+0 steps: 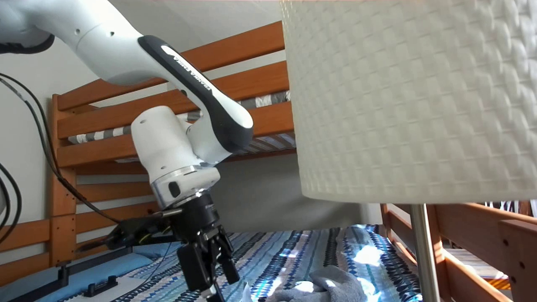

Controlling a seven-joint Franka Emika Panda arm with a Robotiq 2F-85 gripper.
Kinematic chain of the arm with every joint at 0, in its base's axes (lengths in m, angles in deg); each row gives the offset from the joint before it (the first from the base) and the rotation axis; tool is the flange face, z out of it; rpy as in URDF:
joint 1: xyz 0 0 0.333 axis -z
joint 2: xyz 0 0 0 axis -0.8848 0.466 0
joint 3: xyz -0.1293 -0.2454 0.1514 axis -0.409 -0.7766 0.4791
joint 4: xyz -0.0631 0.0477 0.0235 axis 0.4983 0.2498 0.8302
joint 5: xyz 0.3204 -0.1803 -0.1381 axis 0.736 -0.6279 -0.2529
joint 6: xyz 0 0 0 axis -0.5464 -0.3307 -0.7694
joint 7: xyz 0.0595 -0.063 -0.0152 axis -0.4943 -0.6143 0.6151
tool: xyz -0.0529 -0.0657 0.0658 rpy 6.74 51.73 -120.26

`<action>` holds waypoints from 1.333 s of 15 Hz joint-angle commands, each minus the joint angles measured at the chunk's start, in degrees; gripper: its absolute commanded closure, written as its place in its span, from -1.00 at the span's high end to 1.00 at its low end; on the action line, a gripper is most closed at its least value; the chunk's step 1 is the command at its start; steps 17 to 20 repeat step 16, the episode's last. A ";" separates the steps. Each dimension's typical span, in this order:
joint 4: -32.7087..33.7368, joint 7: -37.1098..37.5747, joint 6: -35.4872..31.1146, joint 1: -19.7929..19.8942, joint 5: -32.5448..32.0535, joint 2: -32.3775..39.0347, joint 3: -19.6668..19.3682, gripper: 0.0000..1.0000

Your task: Move the lamp forward

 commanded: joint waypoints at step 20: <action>2.44 0.43 -2.59 -4.15 -0.90 -1.55 -3.71 1.00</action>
